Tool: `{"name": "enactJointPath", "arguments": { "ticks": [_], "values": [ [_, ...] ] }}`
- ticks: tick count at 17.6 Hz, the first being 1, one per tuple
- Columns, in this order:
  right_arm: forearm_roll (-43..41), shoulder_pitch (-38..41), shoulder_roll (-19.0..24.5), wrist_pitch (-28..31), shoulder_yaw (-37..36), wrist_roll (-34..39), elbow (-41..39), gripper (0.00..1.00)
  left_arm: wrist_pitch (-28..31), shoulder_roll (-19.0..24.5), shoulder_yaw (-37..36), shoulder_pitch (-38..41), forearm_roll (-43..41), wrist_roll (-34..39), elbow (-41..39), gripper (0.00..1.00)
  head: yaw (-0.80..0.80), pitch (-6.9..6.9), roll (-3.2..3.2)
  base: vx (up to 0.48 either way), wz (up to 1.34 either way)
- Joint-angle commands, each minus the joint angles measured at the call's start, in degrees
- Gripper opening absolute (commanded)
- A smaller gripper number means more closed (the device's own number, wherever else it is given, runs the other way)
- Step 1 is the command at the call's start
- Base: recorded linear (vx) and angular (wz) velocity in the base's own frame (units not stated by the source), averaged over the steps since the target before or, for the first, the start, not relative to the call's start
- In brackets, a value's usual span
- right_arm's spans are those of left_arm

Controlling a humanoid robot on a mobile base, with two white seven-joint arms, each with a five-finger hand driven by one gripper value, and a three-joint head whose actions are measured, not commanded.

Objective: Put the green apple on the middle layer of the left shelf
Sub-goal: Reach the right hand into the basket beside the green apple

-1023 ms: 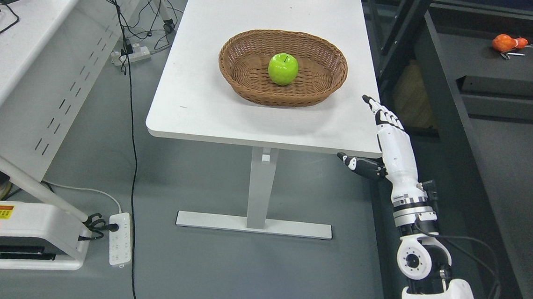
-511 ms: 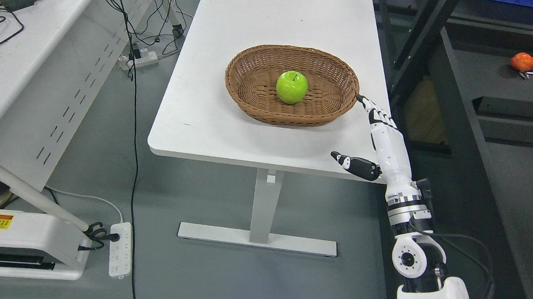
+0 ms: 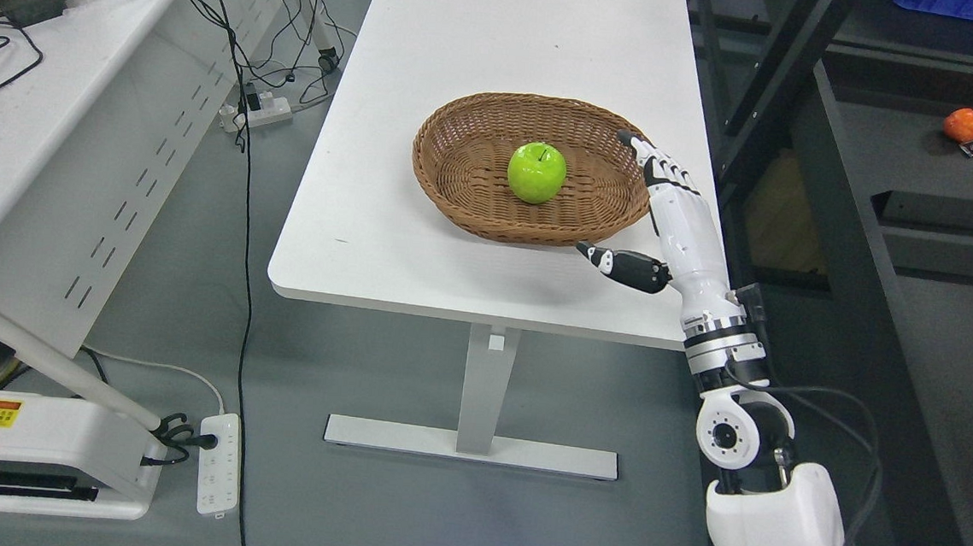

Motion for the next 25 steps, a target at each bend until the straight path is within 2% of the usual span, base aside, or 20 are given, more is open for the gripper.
{"name": "enactJointPath", "arguments": {
  "ticks": [1,3,7,12,18,21,25],
  "values": [
    [0.2,-4.6,1.4,0.6,2.2,0.7,6.1,1.0,0.0,1.0,0.1,0.0,0.0,0.0,0.0,1.0,0.0,0.0,0.0,0.016,0.0],
    [0.3,-7.1,1.4,2.5,2.2,4.0,8.6,1.0,0.0,1.0,0.1,0.0,0.0,0.0,0.0,1.0,0.0,0.0,0.0,0.0,0.0],
    [0.5,-10.7,1.4,2.8,2.7,4.9,12.7,1.0,0.0,1.0,-0.1,0.0,0.0,0.0,0.0,1.0,0.0,0.0,0.0,0.0,0.0],
    [3.4,-21.4,3.9,3.9,4.4,6.5,28.5,1.0,0.0,1.0,0.1,0.0,0.0,0.0,0.0,1.0,0.0,0.0,0.0,0.0,0.0],
    [6.2,-29.1,3.9,5.2,14.2,7.0,44.2,1.0,0.0,1.0,0.1,0.0,0.0,0.0,0.0,1.0,0.0,0.0,0.0,0.006,0.0],
    [6.2,-33.3,3.9,6.7,16.5,6.8,52.9,1.0,0.0,1.0,-0.1,0.0,0.0,0.0,0.0,1.0,0.0,0.0,0.0,0.013,0.0],
    [6.0,-34.8,3.9,6.8,16.7,6.8,57.5,1.0,0.0,1.0,-0.1,0.0,0.0,0.0,0.0,1.0,0.0,0.0,0.0,0.016,0.0]
  ]
}}
